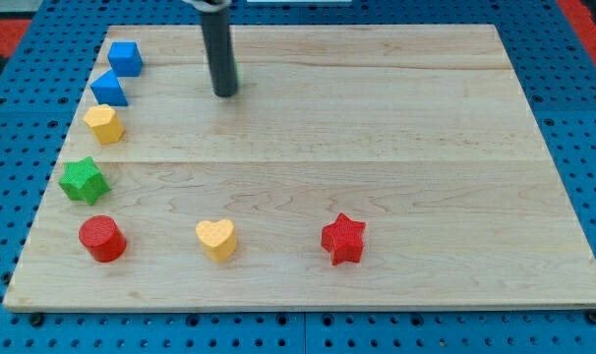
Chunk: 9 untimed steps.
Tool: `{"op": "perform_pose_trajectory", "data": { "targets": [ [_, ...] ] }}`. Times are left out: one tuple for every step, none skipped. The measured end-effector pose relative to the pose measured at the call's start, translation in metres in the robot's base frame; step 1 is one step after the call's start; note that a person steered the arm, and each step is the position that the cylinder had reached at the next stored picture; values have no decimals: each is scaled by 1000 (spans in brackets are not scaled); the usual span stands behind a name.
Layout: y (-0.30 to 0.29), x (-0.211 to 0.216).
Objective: Put the green circle at the top left corner of the board
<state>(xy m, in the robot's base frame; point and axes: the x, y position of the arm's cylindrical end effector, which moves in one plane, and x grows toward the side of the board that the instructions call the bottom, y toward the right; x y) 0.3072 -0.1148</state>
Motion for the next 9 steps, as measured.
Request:
{"op": "perform_pose_trajectory", "data": {
  "targets": [
    [-3,-34],
    [-3,-70],
    [21,-70],
    [38,-96],
    [3,-109],
    [-61,-104],
    [-39,-113],
    [-42,-115],
    [-85,-115]
  ]
}}
